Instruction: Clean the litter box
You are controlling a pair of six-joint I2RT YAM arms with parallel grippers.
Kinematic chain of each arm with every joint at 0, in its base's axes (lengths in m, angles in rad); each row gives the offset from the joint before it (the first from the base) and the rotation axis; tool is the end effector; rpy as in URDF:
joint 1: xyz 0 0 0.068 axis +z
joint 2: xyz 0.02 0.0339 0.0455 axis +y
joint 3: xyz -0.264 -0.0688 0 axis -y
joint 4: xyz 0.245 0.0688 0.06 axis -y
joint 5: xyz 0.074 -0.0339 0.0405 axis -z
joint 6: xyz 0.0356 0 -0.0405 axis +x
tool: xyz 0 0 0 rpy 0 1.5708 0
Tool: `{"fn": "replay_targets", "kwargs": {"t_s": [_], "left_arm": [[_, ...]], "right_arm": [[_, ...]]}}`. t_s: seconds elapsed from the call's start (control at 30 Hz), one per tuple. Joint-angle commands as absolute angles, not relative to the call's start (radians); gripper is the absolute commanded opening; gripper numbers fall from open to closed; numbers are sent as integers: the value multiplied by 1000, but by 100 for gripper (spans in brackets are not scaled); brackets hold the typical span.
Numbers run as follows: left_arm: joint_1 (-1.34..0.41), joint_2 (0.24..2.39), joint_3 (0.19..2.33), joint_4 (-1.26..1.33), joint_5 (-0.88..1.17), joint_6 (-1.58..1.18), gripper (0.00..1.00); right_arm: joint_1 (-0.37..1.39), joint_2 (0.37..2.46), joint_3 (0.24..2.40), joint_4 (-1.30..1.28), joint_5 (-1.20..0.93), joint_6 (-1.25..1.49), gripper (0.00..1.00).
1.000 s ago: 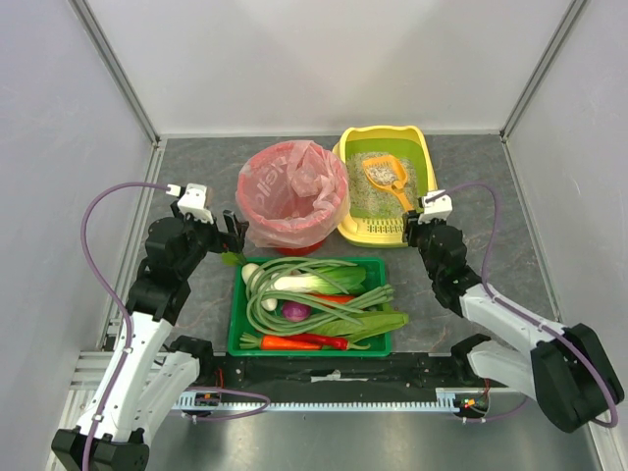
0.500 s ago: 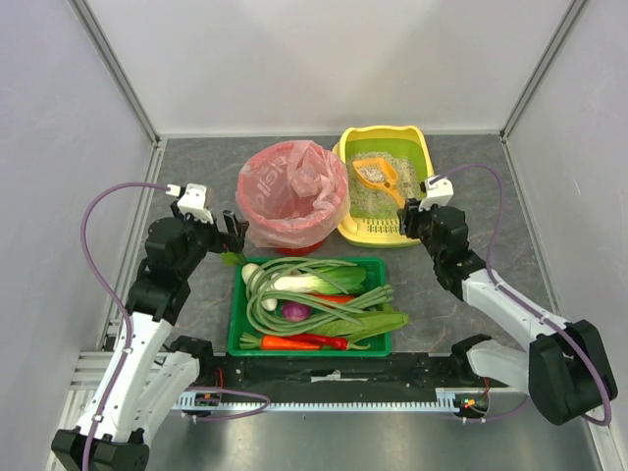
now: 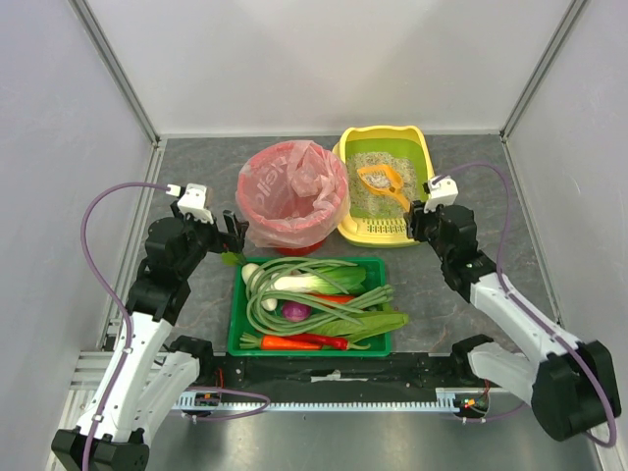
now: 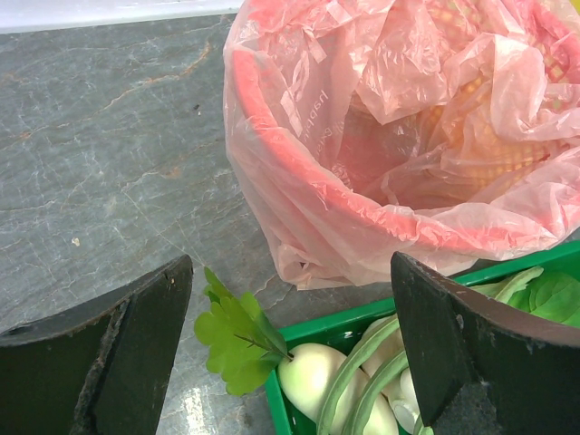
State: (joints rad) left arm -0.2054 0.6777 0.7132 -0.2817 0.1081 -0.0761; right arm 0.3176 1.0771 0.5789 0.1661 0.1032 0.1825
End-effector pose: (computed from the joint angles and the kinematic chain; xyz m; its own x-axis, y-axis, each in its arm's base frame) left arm 0.1589 -0.0370 0.3210 -0.2611 -0.0228 -0.9650 0.2862 0.9529 -0.1000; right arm 0.2312 0.0722 0.2459 -0.3442 0.0769 -0.9358 -0.1583 0.9776 0.1385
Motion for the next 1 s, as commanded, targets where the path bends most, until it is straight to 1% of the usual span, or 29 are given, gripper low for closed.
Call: {"fn": "replay_targets", "kwargs": {"t_s": [0.0,0.1,0.13,0.3,0.53,0.7,0.93,0.97], "left_arm": [[-210,661,710,-242,115,-40,96],[-210,658,712,-242,113,-40,96],[-212,657,712,-241,114,-38,96],[-210,650,709,-242,114,-40,96],[-212,644,710,-242,123,-41,96],[-212,643,709,-241,123,-41,96],[-213,641,710,-241,124,-41,96],[-212,643,710,-241,124,-41,96]], "right_arm": [[353,939,646,138,152,56,0],[371,890,699,77,158,8,0],[374,888,719,55,160,-58,0],[442,899,851,-41,149,-190,0],[607,988,1034,-153,204,-302,0],[689,1058,1112,-211,232,-390,0],[830,1157,1250,-319,371,-524,0],[845,1169,1261,-324,432,-540,0]]}}
